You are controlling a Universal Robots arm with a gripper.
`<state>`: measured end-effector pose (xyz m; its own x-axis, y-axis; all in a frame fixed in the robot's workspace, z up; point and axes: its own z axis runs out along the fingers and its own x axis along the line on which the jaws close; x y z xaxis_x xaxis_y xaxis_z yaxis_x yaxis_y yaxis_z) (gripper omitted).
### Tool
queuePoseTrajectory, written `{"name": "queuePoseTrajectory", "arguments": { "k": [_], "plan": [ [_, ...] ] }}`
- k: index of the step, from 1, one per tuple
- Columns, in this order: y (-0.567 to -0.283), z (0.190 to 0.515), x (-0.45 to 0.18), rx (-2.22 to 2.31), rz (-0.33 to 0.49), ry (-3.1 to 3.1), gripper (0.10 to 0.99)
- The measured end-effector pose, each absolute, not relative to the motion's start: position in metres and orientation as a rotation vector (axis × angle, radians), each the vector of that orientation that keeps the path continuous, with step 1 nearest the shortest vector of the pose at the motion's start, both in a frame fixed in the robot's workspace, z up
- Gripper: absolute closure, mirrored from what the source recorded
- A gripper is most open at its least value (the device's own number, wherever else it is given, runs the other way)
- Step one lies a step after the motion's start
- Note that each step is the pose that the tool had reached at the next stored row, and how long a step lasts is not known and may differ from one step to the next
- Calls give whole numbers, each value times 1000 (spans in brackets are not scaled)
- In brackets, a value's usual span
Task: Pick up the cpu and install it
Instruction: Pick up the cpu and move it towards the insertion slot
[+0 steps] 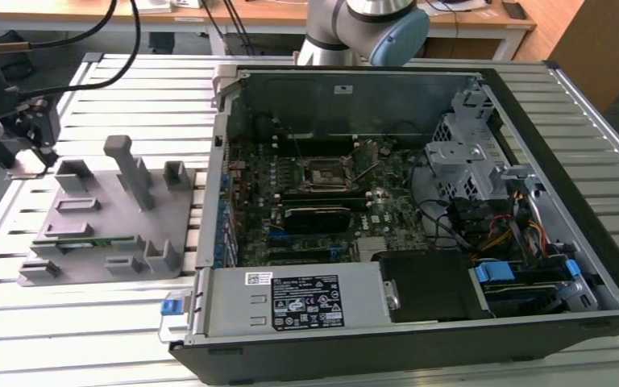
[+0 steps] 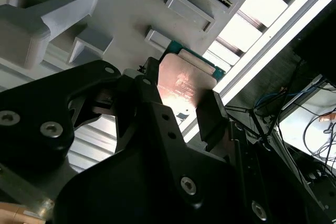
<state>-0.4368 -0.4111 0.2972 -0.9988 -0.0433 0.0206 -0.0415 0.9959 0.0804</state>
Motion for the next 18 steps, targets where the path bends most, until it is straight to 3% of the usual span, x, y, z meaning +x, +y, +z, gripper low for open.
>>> {"name": "queuePoseTrajectory", "arguments": {
  "k": [18],
  "plan": [
    [-409,325,-437,66,-125,-3116,557]
  ]
}}
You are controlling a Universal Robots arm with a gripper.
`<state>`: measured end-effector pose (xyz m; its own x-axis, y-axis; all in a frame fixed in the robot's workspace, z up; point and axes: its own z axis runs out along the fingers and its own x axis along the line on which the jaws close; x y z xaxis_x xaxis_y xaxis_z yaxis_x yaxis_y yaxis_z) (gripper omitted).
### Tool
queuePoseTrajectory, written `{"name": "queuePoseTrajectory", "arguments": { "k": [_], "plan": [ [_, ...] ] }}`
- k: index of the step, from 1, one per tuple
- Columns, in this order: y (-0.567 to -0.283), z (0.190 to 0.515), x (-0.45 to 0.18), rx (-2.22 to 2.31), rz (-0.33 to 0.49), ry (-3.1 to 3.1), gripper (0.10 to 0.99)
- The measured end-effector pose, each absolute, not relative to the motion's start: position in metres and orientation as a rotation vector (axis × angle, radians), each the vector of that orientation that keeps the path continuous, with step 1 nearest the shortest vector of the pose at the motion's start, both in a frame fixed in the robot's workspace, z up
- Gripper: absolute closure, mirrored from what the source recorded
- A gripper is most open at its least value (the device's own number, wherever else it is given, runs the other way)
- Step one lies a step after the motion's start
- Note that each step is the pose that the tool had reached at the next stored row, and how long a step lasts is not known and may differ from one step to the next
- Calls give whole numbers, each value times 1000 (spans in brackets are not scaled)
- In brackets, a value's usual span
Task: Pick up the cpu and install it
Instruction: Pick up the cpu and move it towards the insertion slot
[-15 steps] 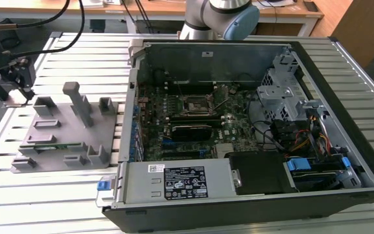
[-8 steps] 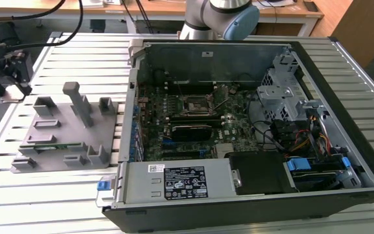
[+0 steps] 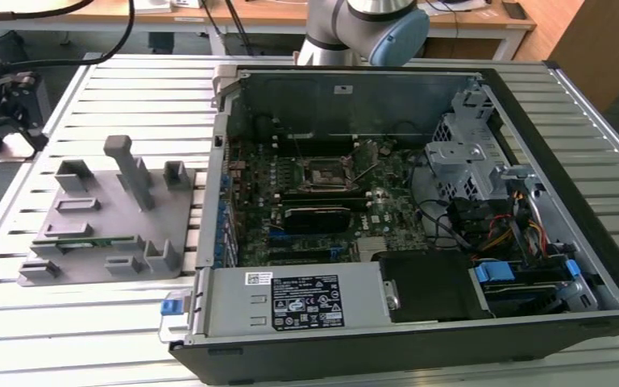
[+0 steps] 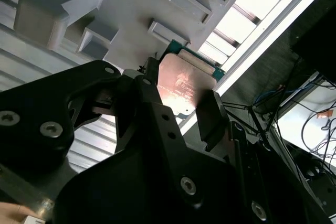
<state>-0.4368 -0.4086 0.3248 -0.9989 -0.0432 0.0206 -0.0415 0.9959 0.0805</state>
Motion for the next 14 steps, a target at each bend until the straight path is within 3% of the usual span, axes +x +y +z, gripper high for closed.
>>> {"name": "queuePoseTrajectory", "arguments": {
  "k": [14],
  "plan": [
    [-408,342,-437,66,-125,-3116,557]
  ]
}}
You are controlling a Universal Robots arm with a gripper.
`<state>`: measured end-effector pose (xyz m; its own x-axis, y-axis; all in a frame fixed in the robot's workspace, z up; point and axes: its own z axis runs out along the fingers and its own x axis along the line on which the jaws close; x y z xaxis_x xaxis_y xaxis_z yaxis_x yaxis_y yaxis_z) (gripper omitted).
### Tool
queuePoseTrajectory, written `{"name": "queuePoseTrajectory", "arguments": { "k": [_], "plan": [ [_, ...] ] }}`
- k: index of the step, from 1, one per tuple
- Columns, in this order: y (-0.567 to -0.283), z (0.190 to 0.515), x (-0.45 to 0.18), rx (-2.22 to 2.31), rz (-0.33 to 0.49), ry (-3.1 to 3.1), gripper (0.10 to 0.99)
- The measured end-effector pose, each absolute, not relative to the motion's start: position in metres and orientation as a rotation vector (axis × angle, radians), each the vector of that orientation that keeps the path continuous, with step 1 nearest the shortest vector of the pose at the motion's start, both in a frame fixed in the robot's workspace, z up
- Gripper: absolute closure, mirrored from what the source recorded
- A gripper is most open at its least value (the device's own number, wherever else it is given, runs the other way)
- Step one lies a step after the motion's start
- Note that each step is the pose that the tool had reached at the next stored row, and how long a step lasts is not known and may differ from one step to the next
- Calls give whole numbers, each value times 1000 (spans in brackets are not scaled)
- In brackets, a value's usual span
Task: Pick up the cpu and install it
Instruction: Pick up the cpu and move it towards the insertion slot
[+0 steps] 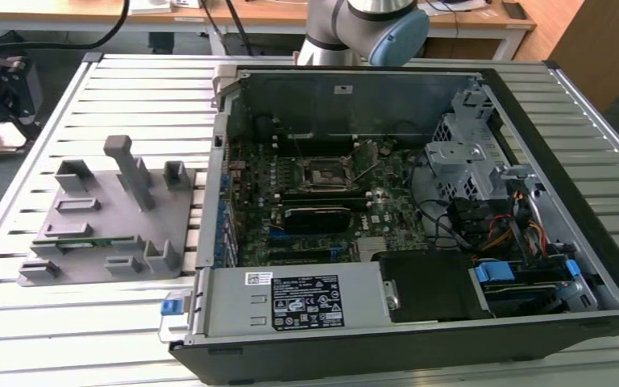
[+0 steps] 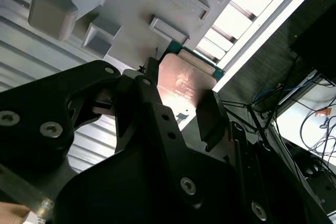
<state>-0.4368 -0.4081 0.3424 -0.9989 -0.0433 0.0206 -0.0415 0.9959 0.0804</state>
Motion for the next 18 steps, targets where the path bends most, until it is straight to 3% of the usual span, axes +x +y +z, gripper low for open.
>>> {"name": "queuePoseTrajectory", "arguments": {
  "k": [18],
  "plan": [
    [-406,367,-437,66,-125,-3116,557]
  ]
}}
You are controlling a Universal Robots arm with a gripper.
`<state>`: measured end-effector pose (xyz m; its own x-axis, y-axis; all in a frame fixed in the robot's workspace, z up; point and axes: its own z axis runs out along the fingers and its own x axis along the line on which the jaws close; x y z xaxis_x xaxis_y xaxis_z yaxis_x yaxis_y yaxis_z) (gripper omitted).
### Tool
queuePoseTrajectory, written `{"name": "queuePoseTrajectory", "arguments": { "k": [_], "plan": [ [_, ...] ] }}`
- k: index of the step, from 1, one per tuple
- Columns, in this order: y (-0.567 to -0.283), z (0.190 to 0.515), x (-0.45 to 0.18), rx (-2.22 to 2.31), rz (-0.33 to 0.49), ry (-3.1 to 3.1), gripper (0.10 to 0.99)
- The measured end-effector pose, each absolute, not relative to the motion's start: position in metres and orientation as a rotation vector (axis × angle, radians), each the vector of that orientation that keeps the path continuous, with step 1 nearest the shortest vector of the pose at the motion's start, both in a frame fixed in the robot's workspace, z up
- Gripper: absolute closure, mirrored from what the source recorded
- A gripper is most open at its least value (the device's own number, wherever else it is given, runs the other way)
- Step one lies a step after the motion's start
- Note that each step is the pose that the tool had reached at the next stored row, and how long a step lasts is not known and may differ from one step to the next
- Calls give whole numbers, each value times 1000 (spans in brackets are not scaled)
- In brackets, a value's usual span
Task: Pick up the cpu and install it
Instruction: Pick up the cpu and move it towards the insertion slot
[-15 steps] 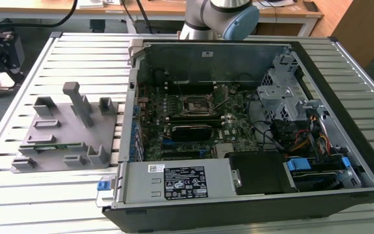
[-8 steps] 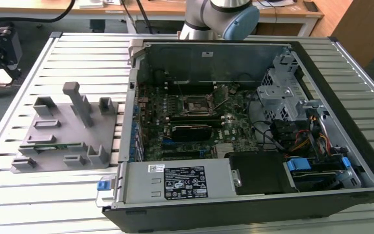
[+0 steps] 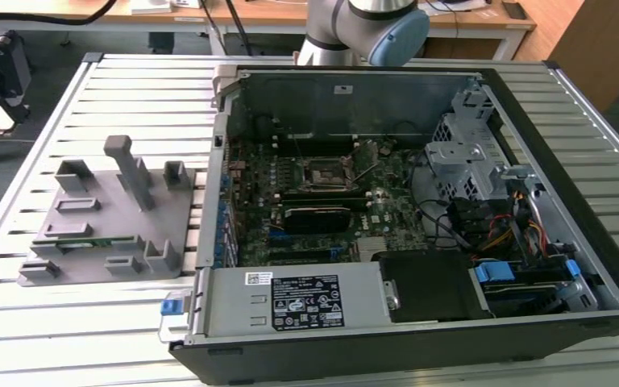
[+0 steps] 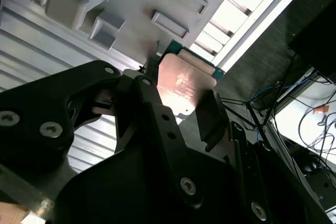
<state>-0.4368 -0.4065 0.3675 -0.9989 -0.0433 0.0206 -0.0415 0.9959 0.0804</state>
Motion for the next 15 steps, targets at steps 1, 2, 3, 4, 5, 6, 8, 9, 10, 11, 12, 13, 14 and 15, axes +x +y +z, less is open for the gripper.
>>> {"name": "queuePoseTrajectory", "arguments": {
  "k": [1,2,3,4,5,6,8,9,10,11,12,13,14,15],
  "plan": [
    [-406,369,-437,66,-125,-3116,557],
    [-406,371,-437,66,-125,-3116,557],
    [-406,373,-437,66,-125,-3116,557],
    [-405,375,-437,66,-125,-3116,557],
    [-405,377,-437,66,-125,-3116,557],
    [-405,379,-437,66,-125,-3116,557],
    [-405,381,-437,66,-125,-3116,557],
    [-405,382,-437,66,-125,-3116,557],
    [-405,383,-437,66,-125,-3116,557],
    [-405,385,-437,66,-125,-3116,557],
    [-405,386,-437,66,-125,-3116,557],
    [-405,387,-437,66,-125,-3116,557],
    [-405,387,-436,66,-125,-3116,557],
    [-405,387,-435,66,-125,-3116,557]
  ]
}}
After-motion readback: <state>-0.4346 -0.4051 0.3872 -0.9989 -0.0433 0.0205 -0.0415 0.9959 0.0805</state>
